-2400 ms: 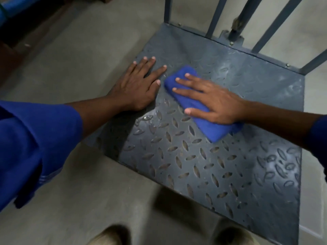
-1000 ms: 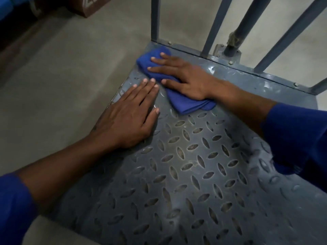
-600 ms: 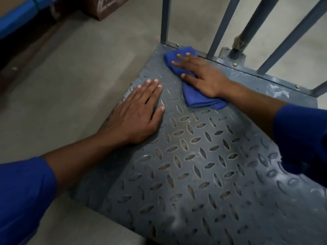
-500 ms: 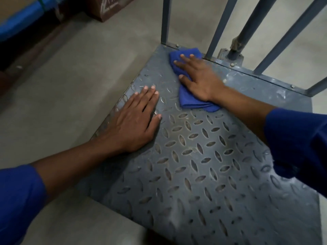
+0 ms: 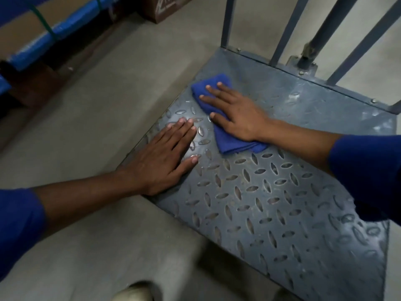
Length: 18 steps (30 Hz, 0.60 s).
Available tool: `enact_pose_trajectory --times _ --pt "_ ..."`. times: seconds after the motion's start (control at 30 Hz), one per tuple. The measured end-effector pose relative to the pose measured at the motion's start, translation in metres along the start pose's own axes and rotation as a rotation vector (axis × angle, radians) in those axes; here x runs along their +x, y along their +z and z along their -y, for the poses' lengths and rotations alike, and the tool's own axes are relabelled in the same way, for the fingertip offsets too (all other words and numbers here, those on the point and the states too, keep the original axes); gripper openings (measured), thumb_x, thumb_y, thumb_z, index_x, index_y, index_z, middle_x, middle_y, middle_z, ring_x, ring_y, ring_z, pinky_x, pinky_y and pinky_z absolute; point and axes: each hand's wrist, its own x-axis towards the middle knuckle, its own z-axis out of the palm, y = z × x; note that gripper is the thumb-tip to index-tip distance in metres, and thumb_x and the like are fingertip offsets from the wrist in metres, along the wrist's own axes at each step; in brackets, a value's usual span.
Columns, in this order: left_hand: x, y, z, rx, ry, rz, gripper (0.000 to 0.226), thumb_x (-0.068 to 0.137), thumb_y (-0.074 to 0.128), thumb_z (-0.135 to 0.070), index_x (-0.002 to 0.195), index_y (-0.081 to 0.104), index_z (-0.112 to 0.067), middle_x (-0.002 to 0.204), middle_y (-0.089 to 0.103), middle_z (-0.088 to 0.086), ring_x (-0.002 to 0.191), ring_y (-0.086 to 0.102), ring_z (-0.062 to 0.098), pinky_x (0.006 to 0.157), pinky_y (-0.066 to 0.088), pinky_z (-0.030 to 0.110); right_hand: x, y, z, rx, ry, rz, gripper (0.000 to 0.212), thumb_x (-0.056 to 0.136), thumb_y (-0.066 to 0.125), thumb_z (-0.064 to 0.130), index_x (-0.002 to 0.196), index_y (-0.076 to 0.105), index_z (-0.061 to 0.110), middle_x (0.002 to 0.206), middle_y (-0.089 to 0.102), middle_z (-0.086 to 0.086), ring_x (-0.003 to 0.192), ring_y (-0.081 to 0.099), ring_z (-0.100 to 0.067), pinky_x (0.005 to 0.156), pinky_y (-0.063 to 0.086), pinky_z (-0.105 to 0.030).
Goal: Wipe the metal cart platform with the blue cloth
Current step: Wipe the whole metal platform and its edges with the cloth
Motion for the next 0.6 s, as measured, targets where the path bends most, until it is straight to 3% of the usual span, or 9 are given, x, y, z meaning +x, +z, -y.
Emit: enact_pose_trajectory --times 0.1,0.23,0.3,0.5,0.6 --pt "-0.002 -0.003 0.000 0.016 -0.004 0.011 0.077 0.111 0.018 -0.059 0.170 0.011 -0.011 0.179 0.006 0.007 0.166 -0.003 0.017 0.132 -0.007 0.028 -0.009 0.000 0.004 -0.019 -0.198 0.077 0.062 0.111 0.033 0.051 0.165 0.040 0.021 0.175 0.031 -0.007 0.165 0.019 -0.028 0.136 0.015 -0.041" --pt "-0.003 -0.003 0.000 0.016 -0.003 0.035 0.076 0.111 0.019 -0.059 0.171 0.005 -0.014 0.179 0.001 0.004 0.165 -0.009 0.014 0.133 -0.006 0.031 -0.002 -0.020 -0.042 0.006 0.217 0.024 0.080 0.100 0.025 0.064 0.166 0.036 0.021 0.176 0.026 -0.012 0.165 0.016 -0.037 0.136 0.010 -0.045" --pt "-0.003 -0.003 0.003 0.006 -0.002 0.043 0.077 0.111 0.019 -0.061 0.171 0.003 -0.015 0.179 -0.001 0.003 0.165 -0.010 0.013 0.133 -0.006 0.031 -0.002 -0.020 -0.041 0.006 0.307 0.034 0.084 0.098 0.023 0.066 0.167 0.033 0.021 0.177 0.023 -0.013 0.165 0.014 -0.039 0.136 0.009 -0.049" --pt "-0.002 -0.002 0.005 0.000 -0.001 0.035 0.079 0.110 0.023 -0.061 0.171 0.009 -0.013 0.179 0.006 0.005 0.166 -0.001 0.016 0.134 -0.001 0.033 -0.035 -0.007 0.013 0.002 -0.225 0.132 0.066 0.111 0.037 0.054 0.168 0.033 0.023 0.178 0.022 -0.006 0.167 0.008 -0.025 0.136 0.010 -0.042" --pt "-0.002 -0.003 0.006 -0.005 0.002 0.040 0.080 0.109 0.023 -0.063 0.171 0.009 -0.014 0.179 0.005 0.004 0.166 -0.002 0.016 0.134 0.000 0.035 -0.032 -0.014 -0.010 0.003 -0.064 0.096 0.068 0.109 0.034 0.058 0.168 0.034 0.024 0.178 0.022 -0.006 0.167 0.012 -0.029 0.137 0.012 -0.047"
